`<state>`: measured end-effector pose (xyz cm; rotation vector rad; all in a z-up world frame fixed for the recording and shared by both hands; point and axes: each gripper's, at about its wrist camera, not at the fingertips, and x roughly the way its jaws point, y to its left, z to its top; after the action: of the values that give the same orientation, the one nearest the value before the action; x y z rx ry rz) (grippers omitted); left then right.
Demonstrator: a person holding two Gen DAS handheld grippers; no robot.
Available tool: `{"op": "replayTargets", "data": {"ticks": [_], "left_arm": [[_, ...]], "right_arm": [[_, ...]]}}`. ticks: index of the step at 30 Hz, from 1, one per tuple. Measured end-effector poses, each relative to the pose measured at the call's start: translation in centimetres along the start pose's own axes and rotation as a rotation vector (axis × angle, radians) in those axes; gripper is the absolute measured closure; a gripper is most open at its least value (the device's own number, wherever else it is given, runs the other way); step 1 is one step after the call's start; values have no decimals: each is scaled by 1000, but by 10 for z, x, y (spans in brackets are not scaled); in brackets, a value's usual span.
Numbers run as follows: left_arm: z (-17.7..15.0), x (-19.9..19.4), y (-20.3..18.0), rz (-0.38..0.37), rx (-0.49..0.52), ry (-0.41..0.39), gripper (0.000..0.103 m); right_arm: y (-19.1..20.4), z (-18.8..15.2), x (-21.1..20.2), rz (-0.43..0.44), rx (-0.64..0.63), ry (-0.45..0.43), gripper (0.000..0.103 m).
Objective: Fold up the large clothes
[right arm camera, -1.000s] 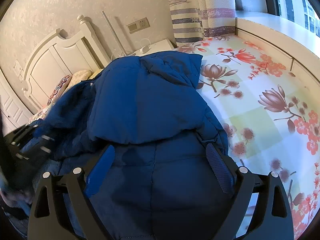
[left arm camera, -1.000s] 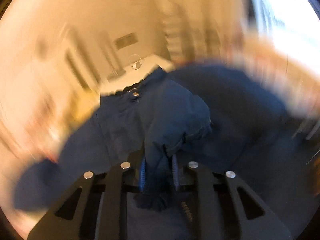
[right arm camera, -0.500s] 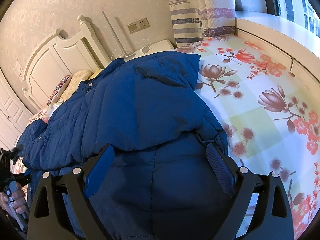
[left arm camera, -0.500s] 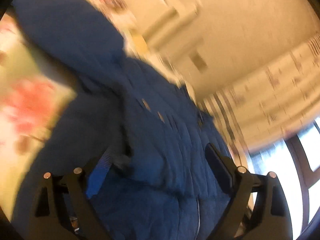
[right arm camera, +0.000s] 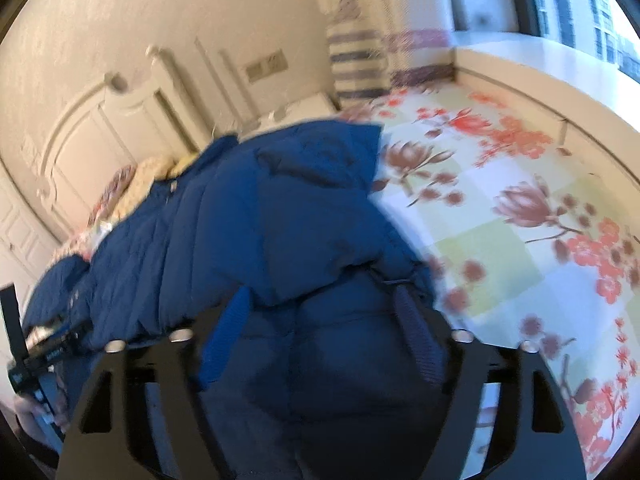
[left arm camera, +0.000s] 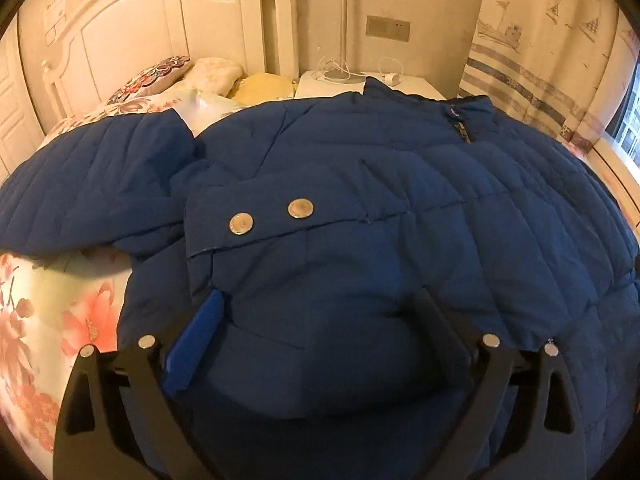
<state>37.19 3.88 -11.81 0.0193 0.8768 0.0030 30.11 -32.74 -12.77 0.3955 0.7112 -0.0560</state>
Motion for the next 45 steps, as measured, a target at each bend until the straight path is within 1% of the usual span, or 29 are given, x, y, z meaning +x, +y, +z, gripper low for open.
{"op": "replayTargets", "data": {"ticks": [2,4,7,10,11,13,15,17,20,22,23,24,25,26,27,30,31,32,33,34,35,37,38,40,41,42,43,44,45], "left_arm": [[-1,2,2,6,4,0,6],[-1,3,-2,11,8,0,5],[-4,1,1,14,-7,-17,5],[-7,-2,13,0,-60,-29,4],[-7,-2,16,-6,-70,-25,2],[-6,0,19,-23,-82,-18,2],[-6,0,18,-24,-80,-18,2],[-6,0,18,-26,-80,-20,2],[-7,-2,19,-31,-82,-33,2],[-7,-5,21,-51,-96,-44,2],[-8,-5,24,-63,-105,-47,2],[-8,-5,25,-73,-113,-49,2],[-8,-5,26,-79,-118,-49,2],[-8,-5,27,-84,-123,-49,2],[-8,-5,27,-86,-123,-48,2],[-7,-2,24,-63,-106,-37,2],[-6,-1,20,-45,-92,-29,2],[-6,0,18,-34,-83,-26,2],[-6,1,16,-22,-71,-21,2],[-6,1,15,-15,-66,-19,2],[-6,1,14,-12,-64,-19,2],[-6,1,17,-23,-72,-21,2],[-6,1,18,-27,-73,-21,2],[-6,1,18,-25,-72,-21,2],[-6,1,18,-22,-69,-19,2],[-6,1,19,-23,-69,-20,2],[-5,1,19,-22,-69,-18,2],[-5,1,19,-22,-67,-17,2],[-5,2,19,-19,-65,-15,2]], "right_arm": [[5,4,-12,-26,-16,-56,41],[19,10,-20,-29,-88,-87,41],[62,17,-13,-104,-316,-84,41],[86,10,18,-159,-472,12,41],[86,2,46,-171,-520,157,42],[79,3,52,-169,-509,178,43],[73,16,48,-181,-436,246,44],[75,31,32,-200,-392,180,44],[96,48,23,-190,-444,60,44],[107,58,33,-179,-459,35,44],[112,65,48,-131,-449,42,44],[114,67,61,-115,-447,64,44],[115,67,75,-135,-459,98,44],[113,63,104,-190,-480,208,41],[108,58,126,-208,-475,311,41],[113,72,115,-232,-435,258,40],[114,80,108,-218,-405,203,39],[114,85,104,-205,-385,161,33],[114,92,102,-198,-365,116,22],[115,95,105,-201,-356,98,15],[114,100,115,-211,-354,100,14],[107,97,153,-266,-389,223,13],[102,96,164,-255,-382,252,8],[98,101,165,-244,-338,286,6],[98,106,160,-269,-315,291,7],[100,109,150,-295,-307,242,11],[103,110,135,-290,-303,160,11],[105,107,126,-268,-315,113,10],[107,103,126,-266,-338,119,10]]}}
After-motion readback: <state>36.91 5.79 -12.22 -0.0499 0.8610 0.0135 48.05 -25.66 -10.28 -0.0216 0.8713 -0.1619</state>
